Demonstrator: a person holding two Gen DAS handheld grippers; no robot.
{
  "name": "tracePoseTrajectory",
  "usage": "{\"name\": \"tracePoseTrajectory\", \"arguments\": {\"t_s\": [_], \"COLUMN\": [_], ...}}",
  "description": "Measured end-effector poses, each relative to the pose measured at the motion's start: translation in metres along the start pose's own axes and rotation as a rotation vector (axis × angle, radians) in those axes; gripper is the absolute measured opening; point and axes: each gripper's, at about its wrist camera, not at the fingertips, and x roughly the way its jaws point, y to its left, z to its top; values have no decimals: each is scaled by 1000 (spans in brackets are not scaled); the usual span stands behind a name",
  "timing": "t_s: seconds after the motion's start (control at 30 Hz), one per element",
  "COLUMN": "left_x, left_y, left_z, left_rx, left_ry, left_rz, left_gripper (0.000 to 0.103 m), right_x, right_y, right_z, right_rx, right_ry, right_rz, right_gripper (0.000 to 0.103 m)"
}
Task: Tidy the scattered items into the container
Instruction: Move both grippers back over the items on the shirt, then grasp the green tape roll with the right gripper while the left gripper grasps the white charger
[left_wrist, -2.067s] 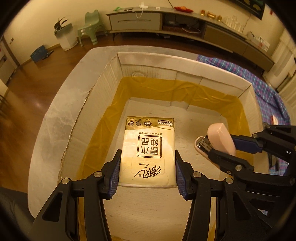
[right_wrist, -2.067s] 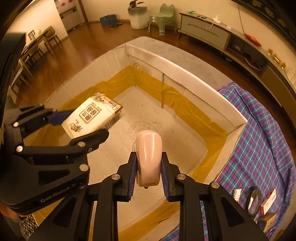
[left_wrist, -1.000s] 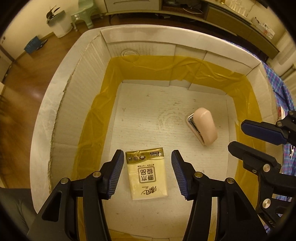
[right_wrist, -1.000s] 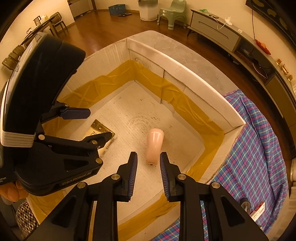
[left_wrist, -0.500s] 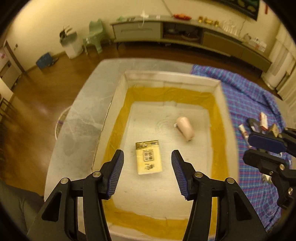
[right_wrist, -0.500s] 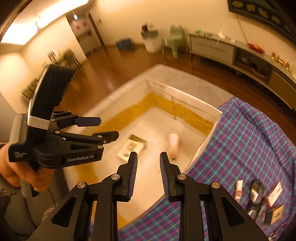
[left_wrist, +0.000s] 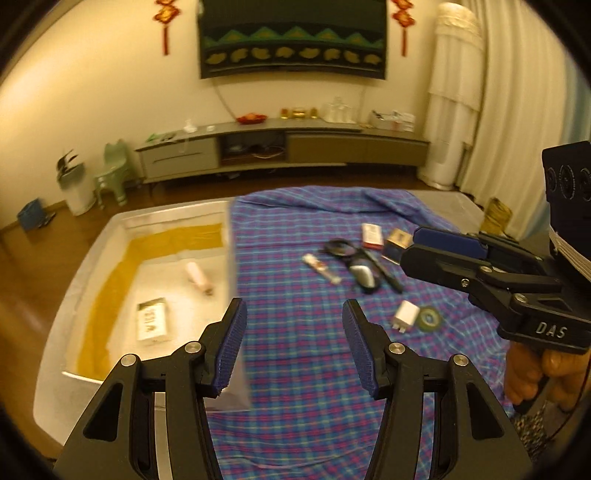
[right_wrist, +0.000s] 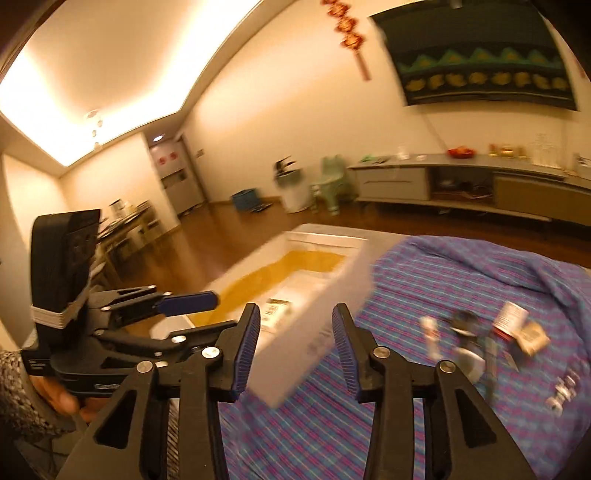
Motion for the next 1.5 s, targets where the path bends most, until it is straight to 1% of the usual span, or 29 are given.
{"name": "tracePoseTrajectory", "arguments": {"t_s": [0.07, 0.1, 0.2, 0.27, 0.33, 0.4, 0.43, 0.5, 0.53, 0.57, 0.67, 0.73, 0.83, 0.87, 0.93, 1.03, 1.1, 1.2, 1.3, 1.33, 1.4, 1.43, 1.5], "left_x": [9, 15, 38, 54, 70, 89, 100, 118, 127, 135, 159, 174, 188, 191, 194, 203, 212, 225, 228, 230, 232, 232, 231], "left_y": [-25, -37, -71, -91, -105, -113, -116, -121, -124, -127, -131, -135, -141, -144, -149, -155, -155, -150, -143, -141, -140, -140, -139], "left_z": [-3, -5, -8, -11, -14, -16, -16, -19, -21, -23, -31, -35, -41, -43, -43, -45, -47, -53, -54, -53, -50, -50, -49], "left_rx": [19, 26, 52, 76, 85, 85, 85, 85, 89, 95, 131, 158, 184, 197, 231, 288, 298, 290, 261, 249, 235, 230, 216], "left_ry": [22, 34, 66, 94, 120, 142, 154, 179, 192, 199, 223, 235, 242, 238, 226, 213, 222, 248, 241, 249, 260, 263, 268], "left_rz": [-26, -36, -62, -78, -72, -64, -57, -60, -62, -59, -65, -70, -114, -132, -157, -163, -164, -186, -222, -233, -245, -251, -264], "left_gripper": [58, 58, 59, 59, 59, 59, 59, 59, 59, 59, 59, 59, 59, 59, 59, 59, 59, 59, 59, 59, 57, 51, 43], "right_x": [-18, -25, -32, -34, -32, -27, -25, -15, -9, -3, 5, 4, 1, 2, 4, 12, 18, 28, 35, 36, 40, 41, 41], "right_y": [-18, -29, -63, -88, -106, -116, -117, -117, -117, -118, -129, -141, -148, -150, -152, -164, -170, -177, -173, -172, -169, -167, -164], "right_z": [-17, -25, -43, -49, -56, -63, -67, -75, -79, -84, -97, -104, -109, -111, -112, -116, -120, -126, -125, -125, -124, -124, -123], "right_rx": [-3, -7, 28, 85, 128, 150, 161, 178, 186, 191, 196, 218, 241, 237, 227, 242, 255, 281, 226, 217, 178, 157, 149], "right_ry": [-15, -15, 41, 89, 136, 178, 192, 243, 268, 298, 362, 371, 374, 380, 400, 422, 442, 474, 483, 486, 497, 502, 501], "right_rz": [-83, -143, -308, -369, -405, -419, -409, -359, -353, -356, -409, -407, -399, -399, -406, -418, -409, -388, -408, -414, -439, -450, -452], "right_gripper": [50, 51, 51, 51, 51, 51, 51, 51, 51, 51, 51, 51, 49, 41, 28, 28, 28, 28, 28, 26, 17, 16, 16]}}
